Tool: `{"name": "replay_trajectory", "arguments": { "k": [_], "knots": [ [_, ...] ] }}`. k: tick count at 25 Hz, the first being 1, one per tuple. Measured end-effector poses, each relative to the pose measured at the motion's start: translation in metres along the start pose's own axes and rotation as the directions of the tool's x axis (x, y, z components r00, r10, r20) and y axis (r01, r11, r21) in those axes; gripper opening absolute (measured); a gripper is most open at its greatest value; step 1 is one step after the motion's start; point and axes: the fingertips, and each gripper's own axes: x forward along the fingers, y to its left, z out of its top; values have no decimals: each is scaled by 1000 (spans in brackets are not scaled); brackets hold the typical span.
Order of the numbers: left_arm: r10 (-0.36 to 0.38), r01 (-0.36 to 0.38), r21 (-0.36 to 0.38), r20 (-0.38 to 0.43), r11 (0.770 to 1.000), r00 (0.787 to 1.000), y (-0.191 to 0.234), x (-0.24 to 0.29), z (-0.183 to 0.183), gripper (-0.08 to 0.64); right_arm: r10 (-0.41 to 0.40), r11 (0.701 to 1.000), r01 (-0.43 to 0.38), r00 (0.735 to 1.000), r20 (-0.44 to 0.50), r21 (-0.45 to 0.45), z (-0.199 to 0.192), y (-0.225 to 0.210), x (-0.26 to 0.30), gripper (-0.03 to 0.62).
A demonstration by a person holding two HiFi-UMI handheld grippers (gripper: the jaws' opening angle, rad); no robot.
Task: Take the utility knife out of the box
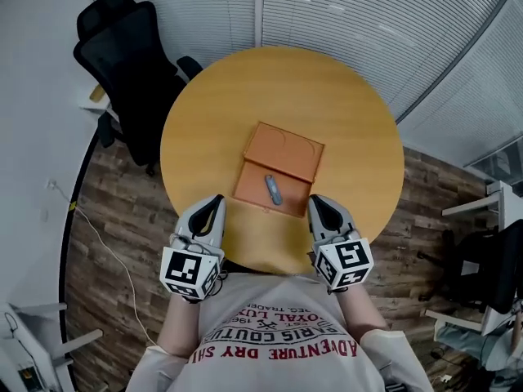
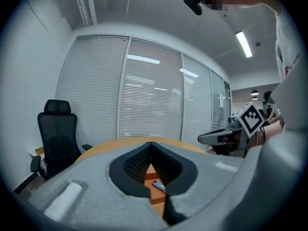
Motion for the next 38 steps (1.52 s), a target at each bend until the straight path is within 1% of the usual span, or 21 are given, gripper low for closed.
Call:
{"name": "replay_trajectory", "arguments": {
  "k": [4, 7, 11, 14, 18, 20, 26, 28, 30, 31, 32, 35, 38],
  "knots": [
    [-103, 103, 29, 3, 994, 995, 20, 41, 19, -6, -90, 996, 90, 996, 2, 23, 15, -16, 20, 8],
    [-171, 171, 43, -9, 984, 985, 33, 65, 23, -5, -154, 987, 155, 988, -6, 51, 15, -24, 34, 8],
    [-247, 248, 44, -41, 968, 968, 49, 88, 13, -5, -210, 973, 213, 977, -45, 83, 1, -24, 55, 8],
    [-303, 305, 31, -57, 952, 951, 61, 100, 6, -5, -242, 962, 251, 967, -83, 108, -12, -21, 71, 8],
    [-374, 375, -5, -64, 927, 925, 75, 113, -5, -6, -268, 948, 289, 951, -158, 131, -33, -11, 91, 7],
    [-402, 402, -20, -76, 916, 912, 81, 121, -14, -6, -271, 945, 301, 939, -211, 126, -46, -9, 103, 8],
    [-463, 459, -65, -121, 886, 878, 90, 139, -41, -5, -264, 949, 311, 879, -396, 57, -95, -10, 131, 8],
    [-476, 472, -65, -137, 879, 868, 88, 143, -51, -6, -231, 956, 287, 862, -451, 61, -113, -10, 138, 8],
    [-487, 486, -49, -155, 873, 859, 88, 146, -60, -6, -174, 967, 243, 848, -501, 74, -129, -6, 149, 13],
    [-493, 493, -43, -160, 869, 855, 88, 147, -64, -5, -150, 972, 221, 836, -527, 75, -136, -3, 154, 63],
    [-499, 499, -43, -162, 866, 851, 88, 148, -67, -6, -133, 977, 204, 821, -555, 68, -144, -1, 159, 90],
    [-514, 510, -69, -170, 857, 841, 87, 150, -77, -6, -115, 985, 170, 758, -642, 24, -168, -1, 165, 116],
    [-525, 518, -87, -183, 851, 832, 85, 153, -82, -6, -129, 988, 150, 695, -707, -33, -186, -7, 168, 130]
  ]
}}
